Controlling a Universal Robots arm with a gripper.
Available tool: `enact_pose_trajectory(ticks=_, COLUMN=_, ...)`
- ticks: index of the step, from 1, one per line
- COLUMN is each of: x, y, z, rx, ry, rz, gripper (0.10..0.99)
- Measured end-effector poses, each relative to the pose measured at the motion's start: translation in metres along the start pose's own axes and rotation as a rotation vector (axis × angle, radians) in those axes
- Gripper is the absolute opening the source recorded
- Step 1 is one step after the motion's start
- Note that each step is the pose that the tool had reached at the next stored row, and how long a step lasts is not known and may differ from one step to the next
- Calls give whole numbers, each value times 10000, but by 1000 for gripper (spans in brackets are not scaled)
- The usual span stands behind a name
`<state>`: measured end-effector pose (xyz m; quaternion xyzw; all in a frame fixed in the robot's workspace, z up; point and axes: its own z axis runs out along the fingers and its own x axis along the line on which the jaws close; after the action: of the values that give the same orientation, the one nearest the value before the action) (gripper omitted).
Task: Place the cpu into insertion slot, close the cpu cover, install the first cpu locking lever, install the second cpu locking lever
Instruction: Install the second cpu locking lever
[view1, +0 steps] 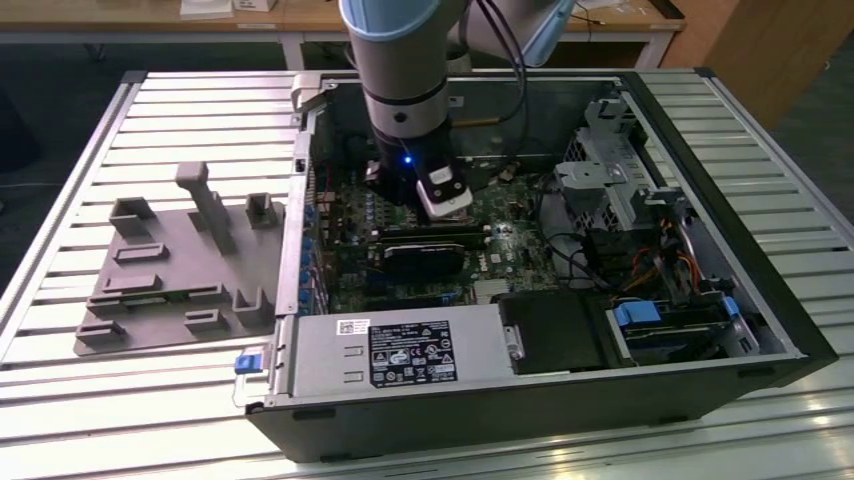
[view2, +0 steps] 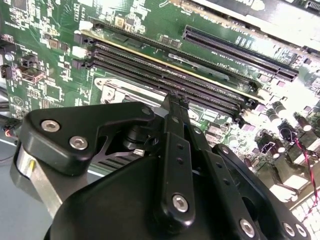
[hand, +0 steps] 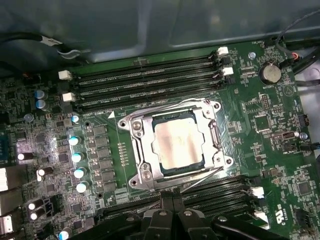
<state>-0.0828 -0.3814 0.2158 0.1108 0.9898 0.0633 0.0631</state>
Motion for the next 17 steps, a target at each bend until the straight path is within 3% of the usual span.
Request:
enact_pose_trajectory(ticks=5, x=10, y=-58, z=11, rx=-487, ry=108, rz=64, gripper=102)
enact_pose_trajectory(ticks=9, x=4, y=-116, z=23, rx=-683, ry=151, rz=85, gripper=102)
enact_pose_trajectory(ticks=10, x=2, y=-144, z=23, rx=-775, ry=172, rz=96, gripper=102)
enact_pose_trajectory(ticks=15, x=-6, y=-202, z=26, rx=-953, ry=211, rz=109, gripper=102)
enact_pose_trajectory(ticks=17, x=2, y=-211, z=32, rx=-1075, ry=239, rz=125, gripper=102)
